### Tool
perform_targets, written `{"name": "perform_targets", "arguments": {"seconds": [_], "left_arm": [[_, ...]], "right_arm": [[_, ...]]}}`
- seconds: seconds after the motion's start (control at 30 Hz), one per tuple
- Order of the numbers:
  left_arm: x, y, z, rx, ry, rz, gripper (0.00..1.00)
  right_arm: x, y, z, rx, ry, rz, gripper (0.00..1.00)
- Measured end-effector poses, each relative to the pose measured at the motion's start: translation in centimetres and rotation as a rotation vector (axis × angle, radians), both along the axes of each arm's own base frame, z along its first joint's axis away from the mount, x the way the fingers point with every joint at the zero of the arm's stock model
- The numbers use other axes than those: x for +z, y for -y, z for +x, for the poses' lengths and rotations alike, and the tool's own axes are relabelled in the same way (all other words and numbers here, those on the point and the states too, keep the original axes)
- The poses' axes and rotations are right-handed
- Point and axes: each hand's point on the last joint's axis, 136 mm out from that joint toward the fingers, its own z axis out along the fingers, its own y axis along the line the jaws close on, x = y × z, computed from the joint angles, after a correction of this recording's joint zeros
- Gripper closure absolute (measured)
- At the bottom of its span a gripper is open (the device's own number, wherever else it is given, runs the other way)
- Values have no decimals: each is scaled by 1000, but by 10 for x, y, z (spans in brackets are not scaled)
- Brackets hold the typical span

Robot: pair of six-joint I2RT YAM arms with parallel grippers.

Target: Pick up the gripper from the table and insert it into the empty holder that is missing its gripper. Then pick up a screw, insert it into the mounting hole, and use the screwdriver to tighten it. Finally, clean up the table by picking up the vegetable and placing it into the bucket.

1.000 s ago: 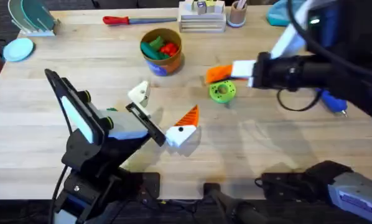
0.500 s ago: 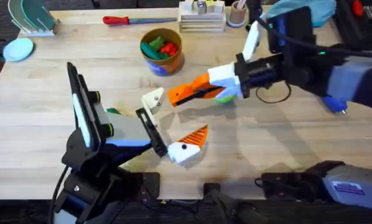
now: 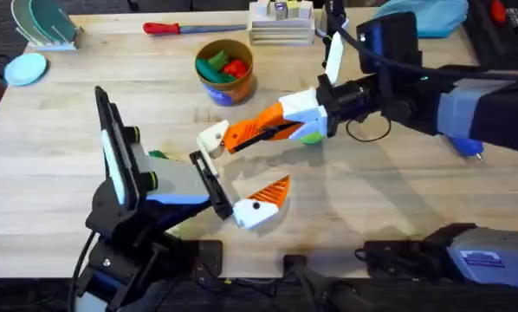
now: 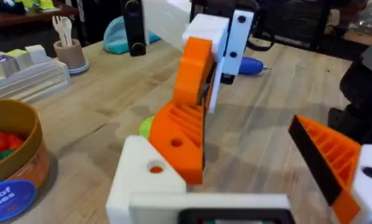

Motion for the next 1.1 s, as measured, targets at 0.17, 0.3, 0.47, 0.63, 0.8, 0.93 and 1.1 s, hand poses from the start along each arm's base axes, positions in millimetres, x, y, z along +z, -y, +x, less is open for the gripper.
{"name": "perform_targets", "arguments": {"seconds": [0.17, 0.3, 0.47, 0.63, 0.8, 0.93, 1.1], "left_arm": [[0, -1, 1, 9, -5, -2, 8], [0, -2, 2, 15, -11, -5, 8], [0, -3, 5, 32, -25, -13, 8], [-1, -11, 15, 103, -41, -22, 7], [-1, -15, 20, 140, -57, -32, 7], [-1, -16, 22, 152, -62, -35, 8], [-1, -16, 23, 157, -61, -35, 9]], "right_arm": [[-11, -6, 0, 22, -20, -2, 993], [-15, -19, 2, 50, 19, 26, 993], [-18, -40, 7, 32, 71, 26, 993], [-20, -55, 15, -26, 124, 7, 993], [-22, -61, 18, -62, 138, -14, 993], [-23, -61, 19, -72, 129, -20, 970], [-22, -61, 17, -64, 112, -18, 758]]}}
